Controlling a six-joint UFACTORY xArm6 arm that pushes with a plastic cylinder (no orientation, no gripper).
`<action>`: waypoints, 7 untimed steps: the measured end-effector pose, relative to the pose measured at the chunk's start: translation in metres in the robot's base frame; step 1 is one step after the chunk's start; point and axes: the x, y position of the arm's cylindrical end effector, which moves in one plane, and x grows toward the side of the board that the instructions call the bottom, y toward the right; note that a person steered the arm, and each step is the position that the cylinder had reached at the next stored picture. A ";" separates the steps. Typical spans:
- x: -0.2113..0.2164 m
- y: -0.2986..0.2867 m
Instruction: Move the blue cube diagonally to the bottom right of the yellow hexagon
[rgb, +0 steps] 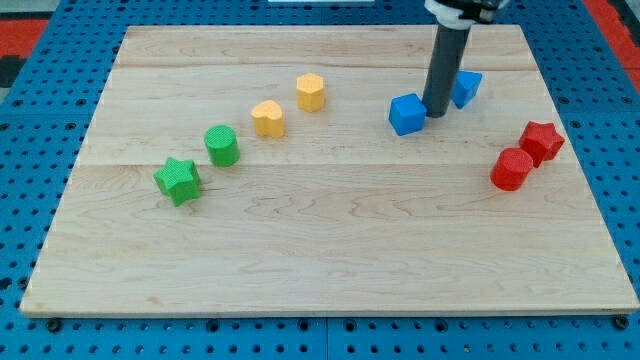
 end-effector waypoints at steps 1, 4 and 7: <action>0.023 0.005; -0.007 -0.009; 0.012 -0.041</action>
